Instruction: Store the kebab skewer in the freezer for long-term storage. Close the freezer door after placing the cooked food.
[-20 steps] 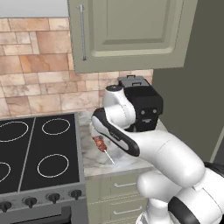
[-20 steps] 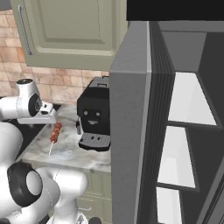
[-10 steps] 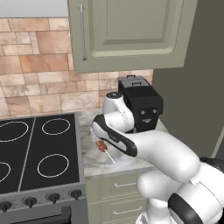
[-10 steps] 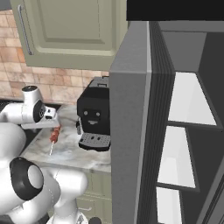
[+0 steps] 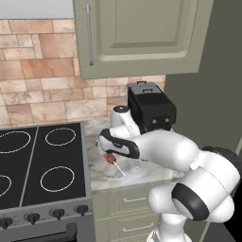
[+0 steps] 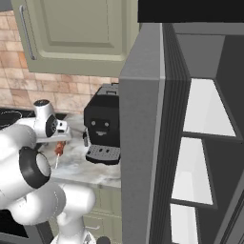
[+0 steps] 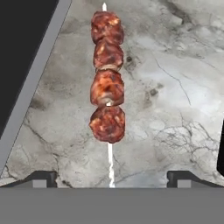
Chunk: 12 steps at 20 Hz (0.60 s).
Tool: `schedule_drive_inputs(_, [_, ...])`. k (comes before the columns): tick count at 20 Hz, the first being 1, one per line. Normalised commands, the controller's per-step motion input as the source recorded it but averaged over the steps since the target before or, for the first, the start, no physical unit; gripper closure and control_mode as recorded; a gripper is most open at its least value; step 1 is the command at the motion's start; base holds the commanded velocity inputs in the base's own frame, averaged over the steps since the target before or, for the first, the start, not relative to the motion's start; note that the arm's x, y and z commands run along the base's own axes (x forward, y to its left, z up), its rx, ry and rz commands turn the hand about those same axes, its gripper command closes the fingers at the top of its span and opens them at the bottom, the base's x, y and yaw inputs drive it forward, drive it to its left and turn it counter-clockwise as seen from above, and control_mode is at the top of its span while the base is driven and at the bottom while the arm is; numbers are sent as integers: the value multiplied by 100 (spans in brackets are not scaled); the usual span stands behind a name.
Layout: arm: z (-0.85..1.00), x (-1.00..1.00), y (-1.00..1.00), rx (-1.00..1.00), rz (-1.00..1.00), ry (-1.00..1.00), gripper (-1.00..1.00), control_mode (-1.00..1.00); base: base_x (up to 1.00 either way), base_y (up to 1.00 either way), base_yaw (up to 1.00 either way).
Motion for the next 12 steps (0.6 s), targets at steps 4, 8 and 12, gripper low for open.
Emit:
schedule_drive_inputs(4, [-44,34,0,-3,0,2,-100,-100,0,0,0])
schedule_drive_inputs(8, [-42,21,0,-4,0,7,-100,-100,0,0,0])
schedule_drive_inputs(12, [-32,13,0,-4,0,9,-100,-100,0,0,0])
